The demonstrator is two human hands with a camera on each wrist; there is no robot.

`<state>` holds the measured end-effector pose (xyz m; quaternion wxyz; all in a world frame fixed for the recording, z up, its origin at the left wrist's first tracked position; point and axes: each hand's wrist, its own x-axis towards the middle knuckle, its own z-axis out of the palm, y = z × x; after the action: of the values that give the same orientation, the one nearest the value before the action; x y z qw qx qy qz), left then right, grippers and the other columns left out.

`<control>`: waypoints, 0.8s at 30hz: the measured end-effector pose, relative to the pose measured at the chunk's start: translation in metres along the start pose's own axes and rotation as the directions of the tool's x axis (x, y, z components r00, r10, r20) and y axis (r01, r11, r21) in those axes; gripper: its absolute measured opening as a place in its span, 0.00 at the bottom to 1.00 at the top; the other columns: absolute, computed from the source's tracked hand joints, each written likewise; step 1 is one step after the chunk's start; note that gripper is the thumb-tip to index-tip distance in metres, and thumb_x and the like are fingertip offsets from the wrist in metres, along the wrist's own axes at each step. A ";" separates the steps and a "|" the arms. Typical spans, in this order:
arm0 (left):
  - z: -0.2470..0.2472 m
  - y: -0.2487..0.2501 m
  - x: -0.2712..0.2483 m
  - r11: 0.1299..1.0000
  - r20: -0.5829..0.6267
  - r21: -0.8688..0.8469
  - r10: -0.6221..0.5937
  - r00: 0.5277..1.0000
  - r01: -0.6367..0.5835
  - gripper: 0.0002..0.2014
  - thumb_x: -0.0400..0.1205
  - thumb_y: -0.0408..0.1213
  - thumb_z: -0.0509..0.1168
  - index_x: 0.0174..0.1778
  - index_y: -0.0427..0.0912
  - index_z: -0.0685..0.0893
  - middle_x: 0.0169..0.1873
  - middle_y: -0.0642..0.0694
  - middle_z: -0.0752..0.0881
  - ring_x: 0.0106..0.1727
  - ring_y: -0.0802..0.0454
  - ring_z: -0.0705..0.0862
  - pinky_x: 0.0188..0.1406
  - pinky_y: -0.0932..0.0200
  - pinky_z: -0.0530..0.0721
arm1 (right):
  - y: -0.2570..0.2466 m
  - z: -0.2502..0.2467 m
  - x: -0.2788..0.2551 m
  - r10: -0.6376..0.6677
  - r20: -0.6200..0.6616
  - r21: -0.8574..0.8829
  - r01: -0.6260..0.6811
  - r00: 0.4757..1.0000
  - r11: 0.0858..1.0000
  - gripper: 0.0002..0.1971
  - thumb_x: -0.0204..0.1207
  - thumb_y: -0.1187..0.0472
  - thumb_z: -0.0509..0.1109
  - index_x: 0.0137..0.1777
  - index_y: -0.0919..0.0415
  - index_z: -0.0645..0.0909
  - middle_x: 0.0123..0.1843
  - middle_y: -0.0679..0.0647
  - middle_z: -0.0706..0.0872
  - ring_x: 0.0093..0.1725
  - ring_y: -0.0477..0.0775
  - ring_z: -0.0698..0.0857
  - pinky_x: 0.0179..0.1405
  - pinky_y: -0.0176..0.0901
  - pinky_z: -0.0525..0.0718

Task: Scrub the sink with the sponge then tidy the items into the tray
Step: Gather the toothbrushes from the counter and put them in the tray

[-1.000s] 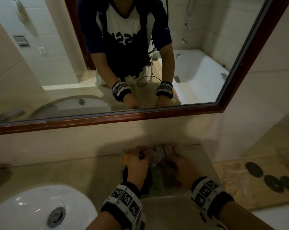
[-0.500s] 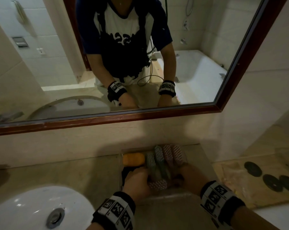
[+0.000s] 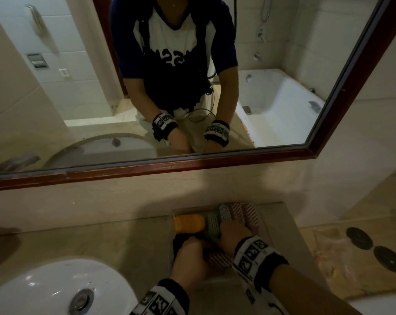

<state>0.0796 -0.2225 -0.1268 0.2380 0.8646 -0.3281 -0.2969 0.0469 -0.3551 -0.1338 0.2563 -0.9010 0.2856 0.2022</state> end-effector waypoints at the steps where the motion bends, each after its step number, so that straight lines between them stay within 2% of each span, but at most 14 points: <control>1: 0.001 -0.004 -0.001 1.000 -0.038 -0.021 -0.009 0.999 0.009 0.14 0.77 0.38 0.70 0.59 0.43 0.85 0.60 0.42 0.84 0.61 0.45 0.81 0.61 0.56 0.82 | -0.001 0.001 0.002 0.013 0.008 0.002 -0.013 1.000 1.000 0.21 0.83 0.53 0.58 0.68 0.66 0.76 0.70 0.64 0.79 0.67 0.63 0.80 0.65 0.50 0.79; 4: 0.000 -0.010 -0.006 0.999 -0.091 -0.016 -0.029 0.995 0.027 0.13 0.79 0.38 0.68 0.59 0.45 0.84 0.63 0.47 0.79 0.62 0.49 0.79 0.58 0.64 0.78 | -0.003 0.000 0.001 0.046 0.041 0.050 -0.048 0.998 0.998 0.23 0.81 0.51 0.61 0.69 0.66 0.74 0.70 0.65 0.79 0.67 0.63 0.81 0.65 0.50 0.80; 7: -0.003 -0.010 -0.010 1.000 -0.079 0.022 -0.014 0.997 0.016 0.14 0.80 0.41 0.67 0.61 0.47 0.84 0.66 0.48 0.77 0.65 0.50 0.78 0.63 0.61 0.79 | -0.005 -0.001 -0.001 0.058 0.038 0.088 -0.061 0.998 0.994 0.26 0.77 0.51 0.67 0.71 0.64 0.73 0.69 0.64 0.80 0.65 0.62 0.82 0.63 0.50 0.82; 10: -0.006 -0.010 -0.013 0.999 -0.045 0.022 -0.023 0.999 0.024 0.16 0.81 0.39 0.64 0.65 0.46 0.82 0.68 0.47 0.77 0.67 0.50 0.77 0.65 0.61 0.77 | -0.007 -0.001 -0.004 0.050 0.014 0.097 -0.051 0.999 0.994 0.31 0.74 0.51 0.69 0.75 0.63 0.68 0.70 0.63 0.79 0.65 0.61 0.82 0.62 0.47 0.81; 15: -0.008 -0.008 -0.016 0.999 -0.014 0.023 -0.028 1.000 0.028 0.16 0.80 0.46 0.66 0.63 0.47 0.83 0.64 0.48 0.78 0.63 0.50 0.79 0.59 0.63 0.77 | -0.010 -0.002 -0.013 0.037 -0.032 -0.015 -0.038 0.999 0.999 0.25 0.72 0.47 0.70 0.64 0.63 0.78 0.65 0.62 0.83 0.63 0.61 0.84 0.59 0.48 0.84; 18: -0.009 -0.007 -0.017 0.999 0.003 0.025 -0.040 0.999 0.040 0.15 0.80 0.45 0.66 0.62 0.47 0.83 0.63 0.48 0.79 0.61 0.50 0.80 0.58 0.62 0.79 | -0.013 -0.004 -0.017 0.025 -0.055 -0.056 -0.028 0.998 0.998 0.25 0.71 0.45 0.69 0.61 0.63 0.79 0.64 0.61 0.84 0.62 0.61 0.84 0.59 0.49 0.84; 20: -0.010 -0.008 -0.016 0.999 0.000 0.020 -0.031 1.000 0.031 0.15 0.81 0.41 0.64 0.64 0.47 0.82 0.65 0.47 0.80 0.63 0.50 0.80 0.60 0.62 0.79 | -0.014 -0.007 -0.020 0.006 -0.127 -0.035 -0.010 0.992 0.999 0.26 0.72 0.45 0.68 0.66 0.61 0.77 0.66 0.60 0.82 0.64 0.61 0.83 0.61 0.50 0.83; 22: -0.011 -0.009 -0.016 0.999 -0.004 0.022 -0.026 1.000 0.026 0.16 0.81 0.36 0.63 0.65 0.46 0.81 0.68 0.48 0.78 0.66 0.51 0.79 0.61 0.65 0.77 | -0.014 -0.009 -0.019 -0.020 -0.193 0.029 0.026 0.981 0.999 0.30 0.74 0.45 0.66 0.74 0.57 0.68 0.70 0.59 0.78 0.66 0.62 0.80 0.65 0.53 0.81; 24: -0.011 -0.011 -0.015 0.999 -0.007 0.022 -0.024 1.000 0.024 0.16 0.82 0.35 0.62 0.65 0.46 0.80 0.69 0.48 0.78 0.67 0.51 0.78 0.63 0.65 0.76 | -0.012 -0.011 -0.017 -0.008 -0.197 0.099 0.028 0.980 0.995 0.31 0.74 0.44 0.66 0.74 0.56 0.65 0.69 0.58 0.79 0.65 0.62 0.81 0.65 0.54 0.80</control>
<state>0.0823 -0.2022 -0.1200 0.2261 0.8721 -0.3200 -0.2932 0.0441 -0.3460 -0.1125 0.2738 -0.9050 0.3113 0.0952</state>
